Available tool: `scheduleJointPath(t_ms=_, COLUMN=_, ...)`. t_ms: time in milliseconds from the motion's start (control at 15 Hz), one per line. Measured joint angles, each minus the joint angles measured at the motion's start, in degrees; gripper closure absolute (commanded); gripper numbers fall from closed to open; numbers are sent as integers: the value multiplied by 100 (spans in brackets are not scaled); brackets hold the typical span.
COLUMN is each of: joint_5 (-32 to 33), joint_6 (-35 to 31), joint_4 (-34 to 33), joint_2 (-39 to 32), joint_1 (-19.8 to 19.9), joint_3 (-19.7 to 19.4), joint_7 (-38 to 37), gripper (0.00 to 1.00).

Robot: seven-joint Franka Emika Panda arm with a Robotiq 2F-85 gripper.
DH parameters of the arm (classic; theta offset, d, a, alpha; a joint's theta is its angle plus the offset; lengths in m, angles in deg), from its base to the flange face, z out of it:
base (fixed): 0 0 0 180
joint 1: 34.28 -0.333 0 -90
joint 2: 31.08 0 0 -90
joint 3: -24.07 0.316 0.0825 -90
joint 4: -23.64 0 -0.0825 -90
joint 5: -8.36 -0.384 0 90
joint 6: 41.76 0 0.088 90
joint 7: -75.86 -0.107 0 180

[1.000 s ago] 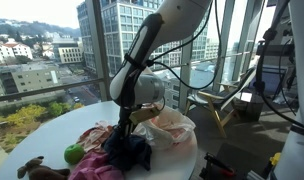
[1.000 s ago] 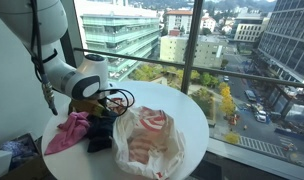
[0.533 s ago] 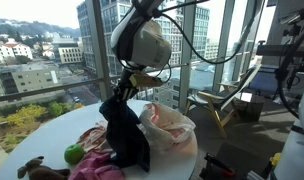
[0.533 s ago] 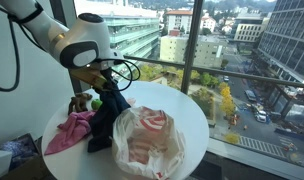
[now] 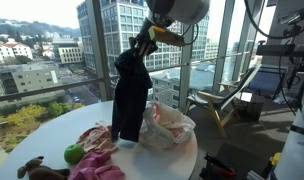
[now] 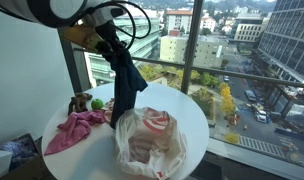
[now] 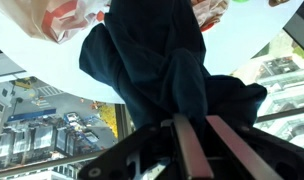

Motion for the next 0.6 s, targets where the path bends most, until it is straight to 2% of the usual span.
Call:
scheduleJointPath(t_ms=267, joint_5=352, joint_6=207, joint_4=60, joint_2=1199, joint_1=44, joint_3=-91, joint_7=-648, gripper=97)
scheduleJointPath(t_ms=600, joint_5=1046, joint_6=1207, joint_4=-17, joint_2=2744, joint_1=776, joint_3=97, joint_7=-1604, gripper=97)
